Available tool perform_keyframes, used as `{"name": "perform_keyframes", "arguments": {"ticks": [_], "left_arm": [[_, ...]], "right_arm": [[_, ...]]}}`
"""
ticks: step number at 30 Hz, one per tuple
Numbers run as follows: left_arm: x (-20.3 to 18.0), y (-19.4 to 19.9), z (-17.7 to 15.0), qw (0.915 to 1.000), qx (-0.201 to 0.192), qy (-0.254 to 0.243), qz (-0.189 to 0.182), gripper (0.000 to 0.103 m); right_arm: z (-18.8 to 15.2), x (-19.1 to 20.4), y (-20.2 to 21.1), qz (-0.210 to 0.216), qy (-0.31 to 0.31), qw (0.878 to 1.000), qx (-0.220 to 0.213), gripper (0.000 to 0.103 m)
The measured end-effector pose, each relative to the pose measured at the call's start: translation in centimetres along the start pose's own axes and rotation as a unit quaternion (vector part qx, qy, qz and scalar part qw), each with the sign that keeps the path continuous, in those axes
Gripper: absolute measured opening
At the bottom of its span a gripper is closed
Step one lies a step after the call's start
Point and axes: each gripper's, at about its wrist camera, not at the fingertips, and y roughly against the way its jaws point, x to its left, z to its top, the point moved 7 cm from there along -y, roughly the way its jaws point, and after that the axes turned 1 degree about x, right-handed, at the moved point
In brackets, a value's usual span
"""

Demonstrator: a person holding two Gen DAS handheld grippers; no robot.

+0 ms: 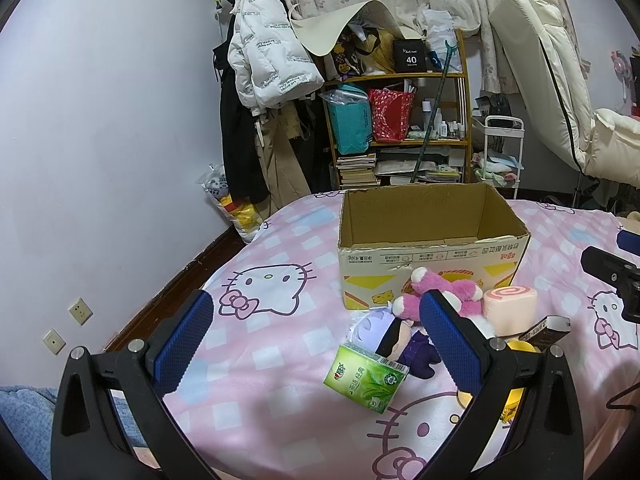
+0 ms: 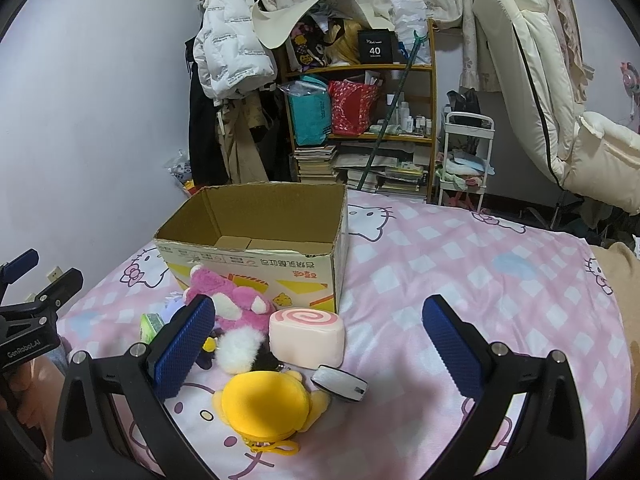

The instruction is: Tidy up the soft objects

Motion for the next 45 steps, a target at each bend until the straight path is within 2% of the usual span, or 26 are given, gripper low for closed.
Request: {"name": "perform_keyframes", "arguments": {"ticks": [6,45], "left_arm": [[0.0,0.0,0.0,1.0,0.0,0.0,-0.001,0.101],[0.0,0.6,0.6,1.0,-0.004,0.001,0.0,0.102]], "right_arm": [[0.1,-0.8,0.4,0.001,-0.001,1.0,0.0,0.103],[-0.1,0.6,-0.3,0.002,0.003,1.0,-0.005,0.103]]}}
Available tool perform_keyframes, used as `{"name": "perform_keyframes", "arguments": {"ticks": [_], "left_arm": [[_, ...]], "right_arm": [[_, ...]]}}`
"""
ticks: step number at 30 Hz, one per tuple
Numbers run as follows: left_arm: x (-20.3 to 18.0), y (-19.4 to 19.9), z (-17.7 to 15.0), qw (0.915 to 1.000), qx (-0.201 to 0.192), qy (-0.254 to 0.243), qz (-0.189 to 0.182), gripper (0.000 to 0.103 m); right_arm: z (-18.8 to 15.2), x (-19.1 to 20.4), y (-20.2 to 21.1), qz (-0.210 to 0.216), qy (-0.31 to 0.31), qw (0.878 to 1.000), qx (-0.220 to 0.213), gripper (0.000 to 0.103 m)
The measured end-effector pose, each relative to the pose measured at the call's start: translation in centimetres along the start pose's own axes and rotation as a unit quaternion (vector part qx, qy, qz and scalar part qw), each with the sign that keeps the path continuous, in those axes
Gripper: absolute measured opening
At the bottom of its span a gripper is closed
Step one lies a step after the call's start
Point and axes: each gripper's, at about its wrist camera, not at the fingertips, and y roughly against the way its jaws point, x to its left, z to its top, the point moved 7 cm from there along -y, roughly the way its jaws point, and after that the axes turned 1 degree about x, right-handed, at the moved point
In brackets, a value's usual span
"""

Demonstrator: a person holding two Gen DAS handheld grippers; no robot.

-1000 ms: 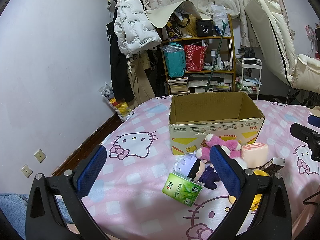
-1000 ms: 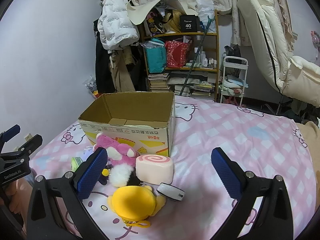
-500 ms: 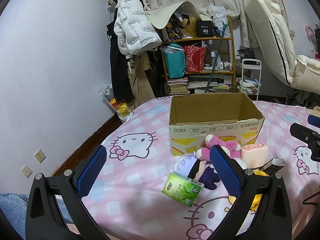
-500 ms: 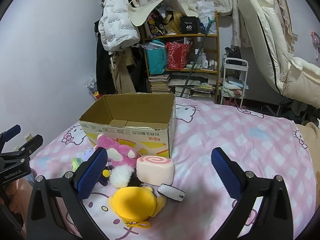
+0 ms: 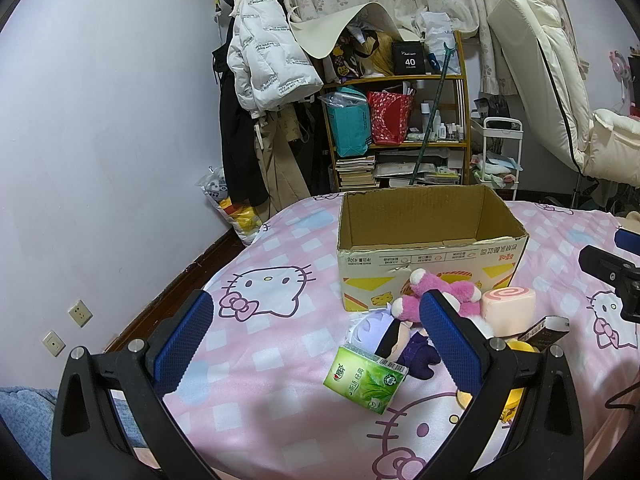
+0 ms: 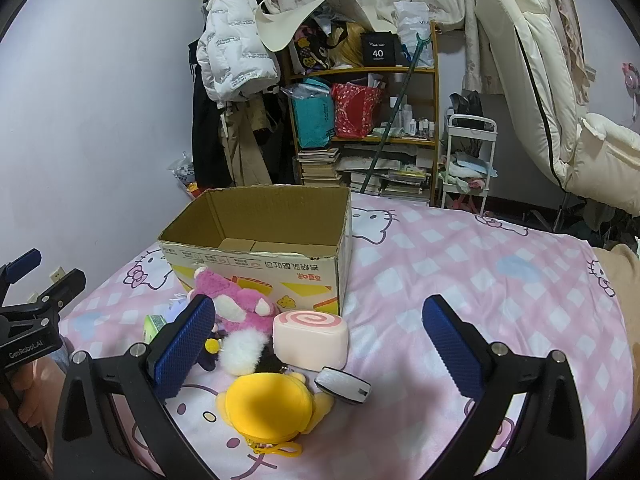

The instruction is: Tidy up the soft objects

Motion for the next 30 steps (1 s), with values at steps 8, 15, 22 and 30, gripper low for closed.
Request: {"name": "perform_keyframes", "arguments": {"ticks": [8,15,22,30], "left_arm": [[-0.2,-0.3,-0.5,1.0,0.002,-0.006,0.001,0.101],[-0.5,-0.7,-0.6,0.9999,0.008,-0.012,0.001,0.102],[-1.9,-0.3,-0.2,0.9994,-0.001,-0.034,0.0,0.101],[-5.4,-1.5,-0.6,0.9976,0.032,-0.055,-0.027,0.101]], "right_arm": [[-0.2,-0.2,-0.1,0.0,-0.001,1.0,0.002,0.103],[-0.5,-0.3,-0.4,-0.001,-0.003,1.0,0.008,0.103],[-0.4,-1.2,-1.1,0.016,-0.026,0.999,0.032,0.103],[-0.6,-1.8,-2.6,0.026,-0.042,0.996,0.069,0.103]]}}
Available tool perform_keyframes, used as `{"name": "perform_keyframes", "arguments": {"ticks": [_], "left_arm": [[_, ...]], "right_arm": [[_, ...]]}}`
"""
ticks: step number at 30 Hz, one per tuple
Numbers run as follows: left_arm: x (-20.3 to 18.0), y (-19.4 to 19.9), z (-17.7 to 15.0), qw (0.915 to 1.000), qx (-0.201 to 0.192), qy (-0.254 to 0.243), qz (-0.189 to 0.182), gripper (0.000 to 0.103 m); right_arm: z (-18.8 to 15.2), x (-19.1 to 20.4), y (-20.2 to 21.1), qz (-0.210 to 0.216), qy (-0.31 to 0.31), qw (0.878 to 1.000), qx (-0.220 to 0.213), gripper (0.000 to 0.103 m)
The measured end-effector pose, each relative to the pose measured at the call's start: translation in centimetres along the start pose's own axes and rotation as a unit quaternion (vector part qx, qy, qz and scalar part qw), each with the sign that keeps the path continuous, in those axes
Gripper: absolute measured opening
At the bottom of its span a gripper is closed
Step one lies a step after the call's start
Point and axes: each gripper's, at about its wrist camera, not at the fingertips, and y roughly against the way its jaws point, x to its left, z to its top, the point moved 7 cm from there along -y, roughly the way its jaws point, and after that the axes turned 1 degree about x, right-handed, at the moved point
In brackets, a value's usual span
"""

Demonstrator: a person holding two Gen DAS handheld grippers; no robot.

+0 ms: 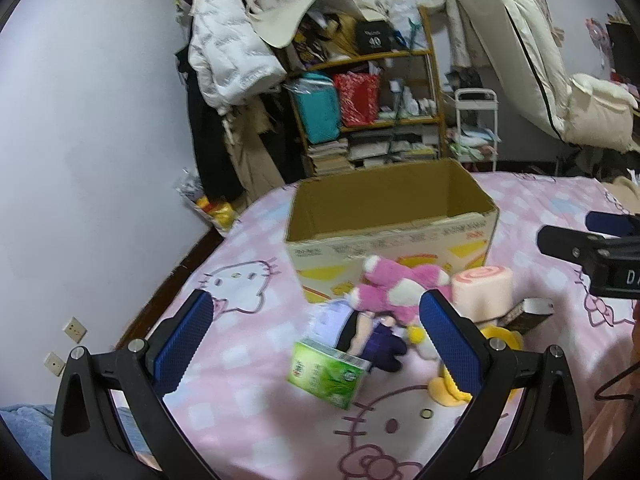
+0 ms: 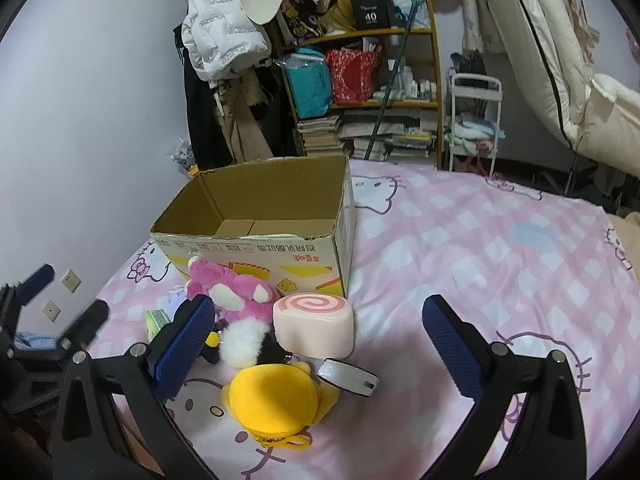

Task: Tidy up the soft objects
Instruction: 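Lower the left tool onto the yellow plush and close on it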

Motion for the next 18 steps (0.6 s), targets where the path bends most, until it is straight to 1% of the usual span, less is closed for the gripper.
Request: {"name": "perform_keyframes", "arguments": {"ticks": [3,8,10,13,15,18], "left_arm": [[-1.0,-1.0,0.0,0.9999,0.012,-0.007,-0.005,0.101],[-2.7,-2.9,-0.3,0.9988,0.042,-0.002,-0.026,0.101],[-3.4,-3.8,-0.5,0.9982,0.054,-0.008,-0.023,0.101],[-4.2,-5.0,-0.7,0.9971,0.071,-0.01,-0.023,0.101],[-4.6,-5.7,-0.8,0.9964,0.081,-0.007,-0.026,0.101],[-5.1,-6.6,-1.1,0.9941,0.101,0.011,-0.039,0.101]], "right_arm": [[0.0,-0.4,-1.0,-0.001,-0.009,1.0,0.023,0.103],[-0.5,-1.4,-2.6,-0.007,-0.023,0.998,0.056,0.103],[-0.7,-1.9,-3.2,-0.011,-0.032,0.997,0.069,0.103],[-0.8,-2.3,-4.3,-0.005,-0.044,0.995,0.086,0.103],[-0.9,-2.6,-4.9,-0.007,-0.046,0.994,0.098,0.103],[-1.1,-2.9,-5.3,-0.013,-0.047,0.993,0.108,0.103]]}}
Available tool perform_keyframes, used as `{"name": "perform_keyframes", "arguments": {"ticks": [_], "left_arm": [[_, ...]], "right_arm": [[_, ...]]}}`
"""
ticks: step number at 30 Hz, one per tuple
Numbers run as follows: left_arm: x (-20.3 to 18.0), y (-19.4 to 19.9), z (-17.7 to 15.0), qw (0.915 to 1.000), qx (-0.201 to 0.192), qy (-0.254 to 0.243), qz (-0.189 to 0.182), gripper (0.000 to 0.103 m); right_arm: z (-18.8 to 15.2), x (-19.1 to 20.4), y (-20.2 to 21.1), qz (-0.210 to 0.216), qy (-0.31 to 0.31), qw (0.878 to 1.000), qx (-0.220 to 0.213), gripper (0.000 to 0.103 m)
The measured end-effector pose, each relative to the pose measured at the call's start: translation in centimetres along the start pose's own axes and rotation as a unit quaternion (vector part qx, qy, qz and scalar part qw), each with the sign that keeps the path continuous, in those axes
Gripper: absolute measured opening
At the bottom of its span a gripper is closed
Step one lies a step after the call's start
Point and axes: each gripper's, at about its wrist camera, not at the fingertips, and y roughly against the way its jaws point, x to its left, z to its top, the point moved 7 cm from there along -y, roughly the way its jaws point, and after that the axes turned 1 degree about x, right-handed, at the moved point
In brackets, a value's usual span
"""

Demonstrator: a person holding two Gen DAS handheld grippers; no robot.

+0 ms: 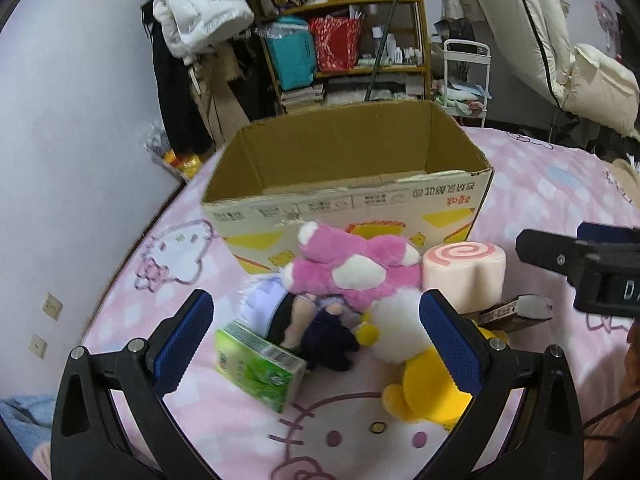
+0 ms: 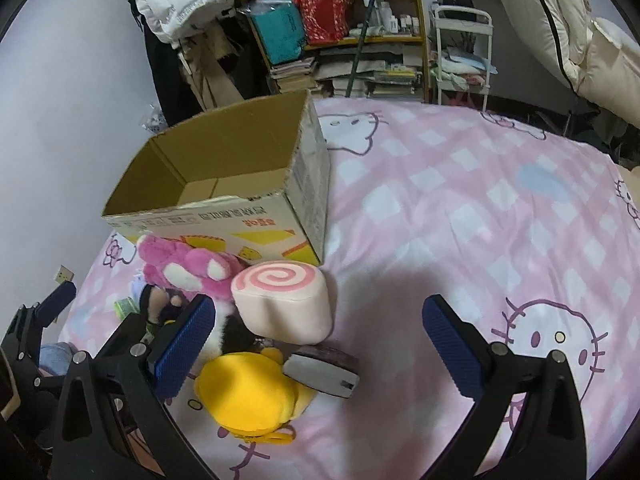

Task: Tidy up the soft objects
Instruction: 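Lower the left tool onto the yellow plush and close on it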

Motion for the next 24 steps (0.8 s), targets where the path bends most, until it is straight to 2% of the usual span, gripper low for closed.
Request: {"name": "perform_keyframes", "arguments": {"ticks": [6,24], "left_arm": [[-1.5,-1.1,-1.5,0.9987,0.03,0.003,-0.042,0.101],[-5.4,-2.0,-4.2,0.9889,0.076,-0.046,-0.119,0.101]], "right_arm": [[-1.0,-0.6,-0.9,0.004,-0.012,0.999,0.03,0.103],[-2.8,-1.6,-2.2,0.01,-0.038,0.996,0.082,0.103]]}}
